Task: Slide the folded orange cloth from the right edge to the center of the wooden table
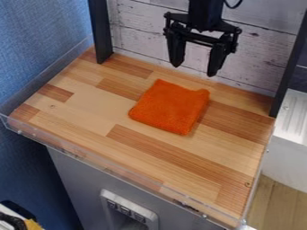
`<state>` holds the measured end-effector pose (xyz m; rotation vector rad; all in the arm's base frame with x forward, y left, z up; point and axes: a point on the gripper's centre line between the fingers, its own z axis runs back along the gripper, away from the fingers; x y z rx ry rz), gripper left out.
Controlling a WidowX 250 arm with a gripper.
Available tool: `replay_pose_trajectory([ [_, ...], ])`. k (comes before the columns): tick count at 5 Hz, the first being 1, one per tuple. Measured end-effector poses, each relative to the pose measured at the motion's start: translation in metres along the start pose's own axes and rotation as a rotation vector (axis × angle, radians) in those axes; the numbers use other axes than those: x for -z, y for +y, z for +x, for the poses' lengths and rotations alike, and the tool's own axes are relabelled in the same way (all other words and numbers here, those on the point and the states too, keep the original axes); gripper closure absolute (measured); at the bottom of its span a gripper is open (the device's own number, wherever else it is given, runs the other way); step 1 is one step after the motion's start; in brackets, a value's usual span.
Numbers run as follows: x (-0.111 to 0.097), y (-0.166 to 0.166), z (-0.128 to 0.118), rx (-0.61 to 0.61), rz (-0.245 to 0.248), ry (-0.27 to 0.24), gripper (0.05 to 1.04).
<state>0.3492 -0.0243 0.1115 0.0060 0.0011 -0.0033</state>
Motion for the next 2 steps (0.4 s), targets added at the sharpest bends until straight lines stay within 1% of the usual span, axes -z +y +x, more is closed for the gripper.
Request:
replay_pose_trajectory([
  [2,-0.0148,-0.0046,-0.0021,0.006,-0.003,-0.037,0.084],
])
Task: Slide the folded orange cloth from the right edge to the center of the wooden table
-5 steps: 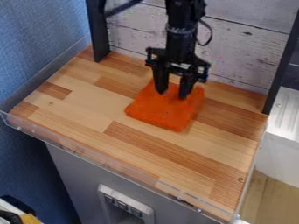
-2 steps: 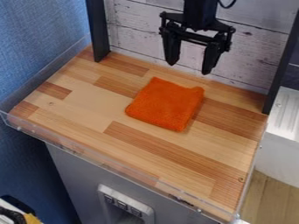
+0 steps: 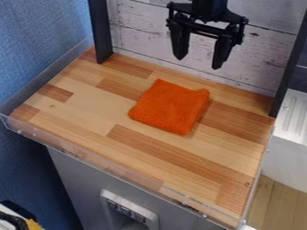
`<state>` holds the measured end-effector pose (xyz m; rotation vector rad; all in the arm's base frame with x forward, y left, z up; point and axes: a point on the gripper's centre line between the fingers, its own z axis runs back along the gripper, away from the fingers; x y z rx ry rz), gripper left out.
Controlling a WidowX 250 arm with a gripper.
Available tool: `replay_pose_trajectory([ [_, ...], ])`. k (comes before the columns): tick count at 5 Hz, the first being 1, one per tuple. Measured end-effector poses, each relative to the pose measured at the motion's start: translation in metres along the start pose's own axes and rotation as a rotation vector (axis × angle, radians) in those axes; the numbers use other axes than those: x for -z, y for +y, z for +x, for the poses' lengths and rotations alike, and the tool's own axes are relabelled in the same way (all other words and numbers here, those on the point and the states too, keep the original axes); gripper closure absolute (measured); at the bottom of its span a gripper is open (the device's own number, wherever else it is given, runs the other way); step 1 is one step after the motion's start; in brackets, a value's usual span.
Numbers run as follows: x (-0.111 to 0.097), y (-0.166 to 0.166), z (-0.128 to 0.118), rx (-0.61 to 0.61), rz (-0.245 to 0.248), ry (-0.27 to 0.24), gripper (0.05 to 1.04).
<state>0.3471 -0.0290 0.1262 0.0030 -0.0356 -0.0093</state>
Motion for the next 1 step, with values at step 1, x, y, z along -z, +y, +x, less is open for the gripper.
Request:
replay_pose_trajectory([
  [1,0.0017,-0.003,-0.0024,-0.005,0.0,0.008,0.084],
])
